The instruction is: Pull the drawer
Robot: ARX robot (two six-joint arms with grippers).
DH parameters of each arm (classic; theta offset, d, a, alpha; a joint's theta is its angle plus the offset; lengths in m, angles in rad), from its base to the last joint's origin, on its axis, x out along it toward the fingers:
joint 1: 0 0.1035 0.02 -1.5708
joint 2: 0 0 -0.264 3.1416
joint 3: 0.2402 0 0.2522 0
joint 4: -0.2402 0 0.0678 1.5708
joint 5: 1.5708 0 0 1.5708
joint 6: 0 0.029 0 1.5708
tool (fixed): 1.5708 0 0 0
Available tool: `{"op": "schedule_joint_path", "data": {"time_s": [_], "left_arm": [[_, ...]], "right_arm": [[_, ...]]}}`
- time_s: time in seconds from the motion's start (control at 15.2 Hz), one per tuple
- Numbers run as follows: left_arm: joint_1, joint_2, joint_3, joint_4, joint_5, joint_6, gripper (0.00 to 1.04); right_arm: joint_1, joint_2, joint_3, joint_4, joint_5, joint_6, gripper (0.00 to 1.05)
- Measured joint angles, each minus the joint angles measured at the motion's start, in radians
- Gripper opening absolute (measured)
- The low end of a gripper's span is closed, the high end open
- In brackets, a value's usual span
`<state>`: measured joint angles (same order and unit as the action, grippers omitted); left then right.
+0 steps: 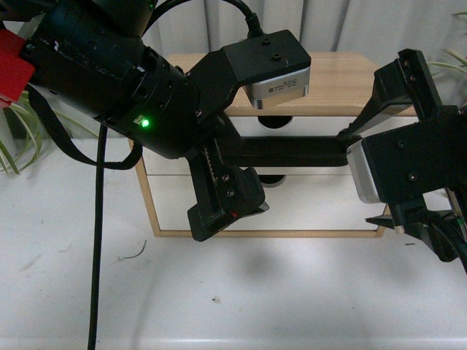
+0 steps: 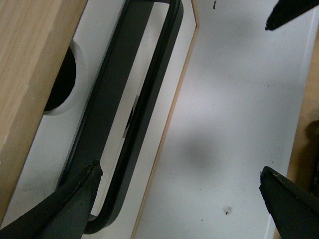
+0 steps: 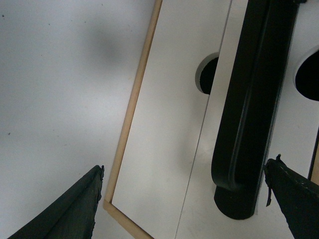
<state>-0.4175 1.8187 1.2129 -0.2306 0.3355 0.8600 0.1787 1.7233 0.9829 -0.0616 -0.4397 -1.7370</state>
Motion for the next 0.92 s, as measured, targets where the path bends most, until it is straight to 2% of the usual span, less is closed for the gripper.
{"op": "schedule_joint_path", "data": {"time_s": [0.92], "left_arm": [[0.020,0.113,0.031,0.076,0.004,-0.024,0.98]], "right_arm": [[0.031,0.160,0.071,0.072,0.016,-0.003,0.98]]}}
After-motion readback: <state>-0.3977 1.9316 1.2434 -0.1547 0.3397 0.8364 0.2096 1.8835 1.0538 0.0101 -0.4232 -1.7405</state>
